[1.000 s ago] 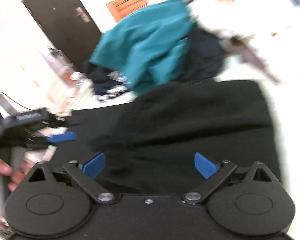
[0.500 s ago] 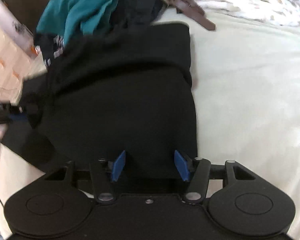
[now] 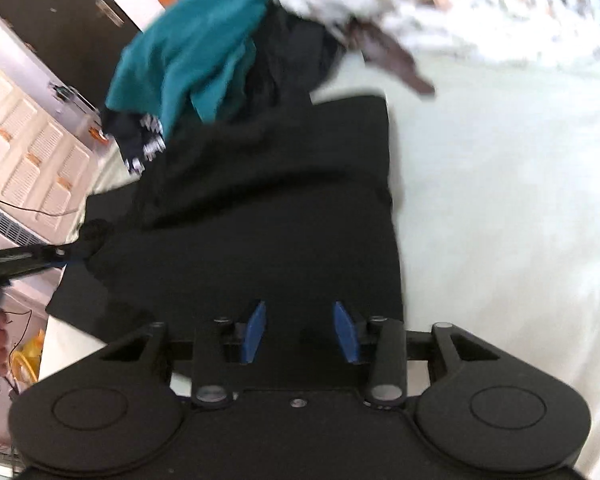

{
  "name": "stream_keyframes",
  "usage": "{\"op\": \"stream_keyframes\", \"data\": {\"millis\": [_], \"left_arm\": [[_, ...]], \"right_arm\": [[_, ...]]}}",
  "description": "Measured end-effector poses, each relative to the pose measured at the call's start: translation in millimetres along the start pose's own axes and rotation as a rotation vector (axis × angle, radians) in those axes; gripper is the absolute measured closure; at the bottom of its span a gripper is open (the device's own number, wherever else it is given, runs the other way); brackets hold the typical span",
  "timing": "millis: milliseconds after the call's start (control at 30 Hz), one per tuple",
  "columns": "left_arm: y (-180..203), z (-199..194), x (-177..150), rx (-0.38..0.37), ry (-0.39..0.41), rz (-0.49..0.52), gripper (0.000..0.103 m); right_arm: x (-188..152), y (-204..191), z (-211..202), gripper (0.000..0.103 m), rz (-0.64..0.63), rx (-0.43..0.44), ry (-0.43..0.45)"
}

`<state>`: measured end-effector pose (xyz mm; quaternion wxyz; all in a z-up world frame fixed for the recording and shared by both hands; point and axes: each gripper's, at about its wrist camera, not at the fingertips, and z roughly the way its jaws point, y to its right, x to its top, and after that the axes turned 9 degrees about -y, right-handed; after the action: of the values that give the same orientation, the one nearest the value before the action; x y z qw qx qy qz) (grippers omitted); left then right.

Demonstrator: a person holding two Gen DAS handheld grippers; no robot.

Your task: Fold clothes

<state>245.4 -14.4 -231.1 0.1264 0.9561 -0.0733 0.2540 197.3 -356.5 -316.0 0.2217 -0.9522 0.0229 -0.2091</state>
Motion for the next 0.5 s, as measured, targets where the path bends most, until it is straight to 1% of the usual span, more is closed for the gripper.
{"op": "stream_keyframes", "data": {"millis": [33, 67, 100, 133, 167, 233, 267, 300, 333, 367, 400, 500], "left_arm": [[13, 1, 6, -0.048, 0.008, 0.021, 0.074], [21, 6, 8, -0.067, 0.012, 0.031, 0.074], [24, 8, 8, -0.070, 0.012, 0.034, 0.074], [32, 20, 6, -0.076, -0.018, 0.052, 0.075], [41, 35, 3, -0.082, -0.053, 0.072, 0.079], [52, 60, -6, -0.046, -0.108, 0.131, 0.081], [54, 71, -10, -0.025, -0.135, 0.150, 0.084], [53, 77, -14, -0.010, -0.154, 0.153, 0.086], [46, 87, -20, 0.001, -0.191, 0.130, 0.089], [37, 98, -26, 0.012, -0.229, 0.104, 0.095], [29, 107, -33, 0.018, -0.252, 0.088, 0.096], [17, 111, -48, 0.003, -0.241, 0.102, 0.096]], "right_arm": [[5, 0, 7, 0.092, -0.002, -0.002, -0.007], [6, 1, 13, 0.093, 0.002, 0.005, -0.012], [8, 0, 19, 0.093, 0.004, 0.011, -0.018], [11, -5, 29, 0.093, -0.002, 0.011, -0.029], [14, -9, 38, 0.093, -0.007, 0.011, -0.040], [10, -9, 54, 0.092, 0.003, 0.021, -0.085], [7, -7, 58, 0.092, 0.005, 0.021, -0.103], [2, -7, 60, 0.092, 0.001, 0.014, -0.111], [-3, -7, 62, 0.092, -0.002, 0.008, -0.117], [-8, -7, 62, 0.093, 0.004, 0.010, -0.119], [-12, -6, 63, 0.093, 0.009, 0.011, -0.122], [-14, -7, 61, 0.093, -0.008, 0.011, -0.123]]}}
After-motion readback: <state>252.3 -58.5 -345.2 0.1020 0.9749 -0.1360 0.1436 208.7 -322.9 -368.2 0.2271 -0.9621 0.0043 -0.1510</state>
